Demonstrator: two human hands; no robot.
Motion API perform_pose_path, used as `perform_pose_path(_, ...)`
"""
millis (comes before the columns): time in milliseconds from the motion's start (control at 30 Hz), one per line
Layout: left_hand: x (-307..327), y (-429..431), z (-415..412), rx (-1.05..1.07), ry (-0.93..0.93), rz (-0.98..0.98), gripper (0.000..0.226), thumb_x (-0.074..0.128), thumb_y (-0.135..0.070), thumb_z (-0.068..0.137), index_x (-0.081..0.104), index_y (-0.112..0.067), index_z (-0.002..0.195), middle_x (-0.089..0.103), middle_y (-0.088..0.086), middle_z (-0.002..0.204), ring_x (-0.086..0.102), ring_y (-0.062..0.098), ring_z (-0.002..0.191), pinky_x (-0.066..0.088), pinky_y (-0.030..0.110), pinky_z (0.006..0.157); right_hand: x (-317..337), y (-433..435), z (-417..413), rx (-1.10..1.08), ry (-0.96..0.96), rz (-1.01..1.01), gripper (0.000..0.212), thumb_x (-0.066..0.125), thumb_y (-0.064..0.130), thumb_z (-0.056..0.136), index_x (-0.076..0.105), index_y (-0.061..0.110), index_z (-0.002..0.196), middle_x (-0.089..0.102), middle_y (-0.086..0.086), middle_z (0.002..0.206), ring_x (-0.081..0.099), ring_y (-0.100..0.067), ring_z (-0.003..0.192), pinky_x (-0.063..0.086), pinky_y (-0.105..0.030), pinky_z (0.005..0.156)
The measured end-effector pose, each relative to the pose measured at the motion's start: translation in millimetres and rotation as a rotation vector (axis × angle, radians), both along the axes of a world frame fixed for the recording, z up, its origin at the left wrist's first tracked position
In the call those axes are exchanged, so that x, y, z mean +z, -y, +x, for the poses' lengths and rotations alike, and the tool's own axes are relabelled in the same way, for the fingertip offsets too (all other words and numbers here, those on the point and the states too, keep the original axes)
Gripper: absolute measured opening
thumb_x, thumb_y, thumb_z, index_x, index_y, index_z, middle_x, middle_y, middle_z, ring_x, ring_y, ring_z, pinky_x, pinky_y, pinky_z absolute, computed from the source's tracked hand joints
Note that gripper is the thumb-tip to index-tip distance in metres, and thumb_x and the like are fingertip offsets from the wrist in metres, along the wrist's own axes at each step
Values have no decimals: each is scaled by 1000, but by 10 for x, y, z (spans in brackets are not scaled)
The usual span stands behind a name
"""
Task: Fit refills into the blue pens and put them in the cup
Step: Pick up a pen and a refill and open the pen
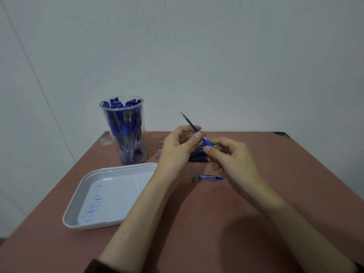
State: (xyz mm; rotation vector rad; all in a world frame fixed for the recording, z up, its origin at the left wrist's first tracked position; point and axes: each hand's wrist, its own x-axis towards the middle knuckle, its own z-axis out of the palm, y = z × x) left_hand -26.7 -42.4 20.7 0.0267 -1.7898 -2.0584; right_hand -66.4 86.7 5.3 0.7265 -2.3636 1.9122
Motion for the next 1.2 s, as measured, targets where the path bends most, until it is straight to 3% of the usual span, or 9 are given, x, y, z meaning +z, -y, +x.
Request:
perform_pose_path(167, -4, 89, -4, -42, 51, -214, 21, 55, -6, 93, 63, -18, 108, 69, 0, 97, 63, 10, 94, 51, 23, 81, 96, -25, 39, 81, 207, -203, 13, 59, 12, 92, 72, 11, 93, 59, -4, 62, 46, -14, 55, 37, -28, 53)
perform_pose_path(367, -49, 258, 48, -95, 322, -928, 27, 71, -11, 81, 70, -18, 107, 70, -6, 90, 61, -1, 74, 46, 8, 74, 110, -37, 25, 83, 262, -272, 14, 58, 10, 93, 72, 10, 93, 58, -5, 62, 45, -12, 51, 37, -23, 49)
perform_pose_path(467, -31, 291, 87, -235, 418, -972, 31, 79, -20, 75, 72, -23, 105, 72, -8, 89, 63, 1, 78, 50, 20, 83, 110, -36, 28, 76, 255, -268, 14, 58, 10, 93, 72, 11, 93, 58, -4, 61, 45, -11, 51, 38, -23, 49)
perform_pose_path(667, -20, 284, 90, -227, 436, -1026, 21, 80, -17, 73, 75, -21, 92, 72, -5, 85, 64, 9, 81, 51, 27, 85, 105, -35, 11, 66, 260, -269, 14, 59, 10, 92, 73, 11, 93, 58, -6, 62, 45, -12, 51, 38, -26, 51)
perform_pose_path(767, -32, 280, 92, -186, 402, -1026, 12, 77, -14, 76, 74, -25, 79, 73, -6, 85, 64, 1, 75, 51, 15, 75, 100, -40, 6, 71, 255, -262, 14, 59, 11, 92, 73, 13, 92, 59, -5, 62, 45, -12, 52, 38, -26, 51)
perform_pose_path(833, -17, 283, 87, -81, 322, -933, 13, 75, -14, 78, 71, -26, 74, 69, -6, 73, 57, -2, 60, 46, 12, 62, 91, -45, -6, 59, 245, -240, 13, 61, 13, 92, 73, 16, 90, 59, -3, 62, 45, -12, 51, 37, -26, 51)
perform_pose_path(933, 29, 273, 71, 28, 173, -406, 9, 72, -10, 81, 71, -19, 80, 67, 1, 73, 60, 5, 65, 51, 21, 66, 40, -53, -50, -5, 71, -96, 14, 64, 17, 90, 73, 26, 84, 60, 4, 59, 50, -8, 52, 39, -30, 57)
perform_pose_path(1033, 67, 234, 77, 16, 123, -8, 9, 68, -7, 83, 71, -14, 88, 69, 1, 78, 66, 7, 72, 54, 17, 70, -21, -55, -80, -72, -110, 46, 11, 66, 22, 87, 72, 31, 84, 60, 8, 60, 53, -9, 58, 43, -32, 61)
perform_pose_path(1200, 75, 197, 77, -15, 125, 141, 11, 66, -4, 82, 70, -9, 91, 70, 3, 81, 67, 9, 75, 55, 16, 73, -39, -54, -62, -111, -226, 164, 10, 65, 24, 86, 72, 30, 89, 65, 3, 68, 58, -15, 67, 49, -38, 67)
